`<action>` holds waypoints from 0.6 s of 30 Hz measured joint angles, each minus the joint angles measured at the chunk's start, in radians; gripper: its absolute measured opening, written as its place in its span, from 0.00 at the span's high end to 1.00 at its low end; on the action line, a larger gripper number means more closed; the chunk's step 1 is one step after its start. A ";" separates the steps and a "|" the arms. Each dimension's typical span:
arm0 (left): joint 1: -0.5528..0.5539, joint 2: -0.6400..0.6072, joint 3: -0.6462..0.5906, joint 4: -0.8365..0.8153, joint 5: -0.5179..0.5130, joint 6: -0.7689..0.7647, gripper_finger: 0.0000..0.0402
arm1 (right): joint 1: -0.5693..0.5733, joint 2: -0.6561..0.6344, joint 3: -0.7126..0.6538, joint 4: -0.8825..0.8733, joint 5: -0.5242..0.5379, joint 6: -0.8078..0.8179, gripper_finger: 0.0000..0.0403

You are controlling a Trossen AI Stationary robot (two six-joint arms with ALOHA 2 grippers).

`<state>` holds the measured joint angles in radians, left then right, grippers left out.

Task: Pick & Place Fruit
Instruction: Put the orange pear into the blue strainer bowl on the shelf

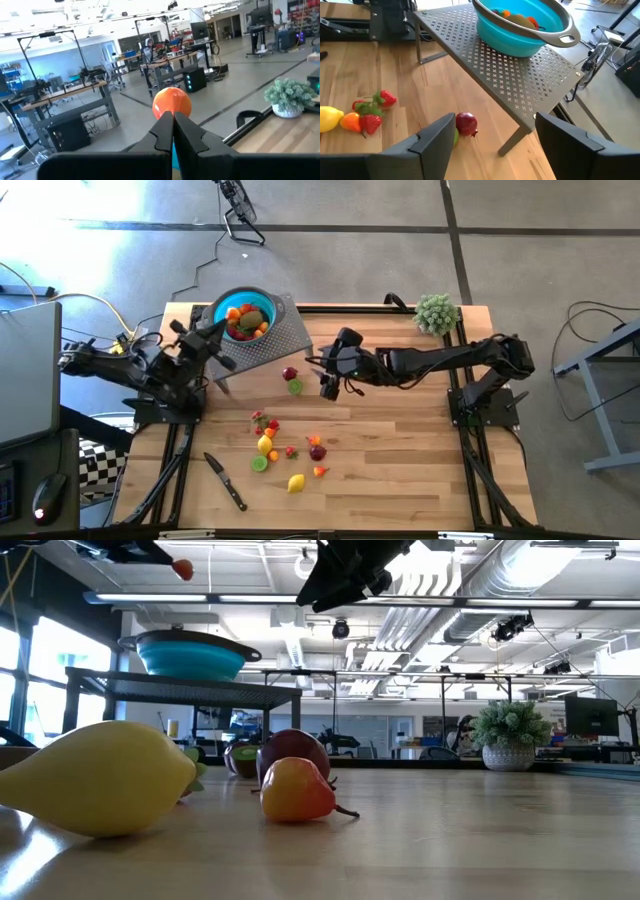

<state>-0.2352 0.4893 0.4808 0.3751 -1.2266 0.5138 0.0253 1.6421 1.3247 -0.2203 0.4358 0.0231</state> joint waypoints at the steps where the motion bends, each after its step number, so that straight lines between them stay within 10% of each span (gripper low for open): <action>1: 0.000 -0.008 0.000 -0.009 0.000 -0.008 1.00 | 0.000 0.000 0.000 0.000 0.000 0.000 0.34; 18: 0.000 -0.009 0.179 -0.665 0.076 -0.482 1.00 | -0.002 0.000 0.000 0.032 -0.001 0.011 0.34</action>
<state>-0.2352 0.4803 0.6603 -0.2902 -1.1503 0.0316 0.0235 1.6424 1.3247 -0.1883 0.4351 0.0338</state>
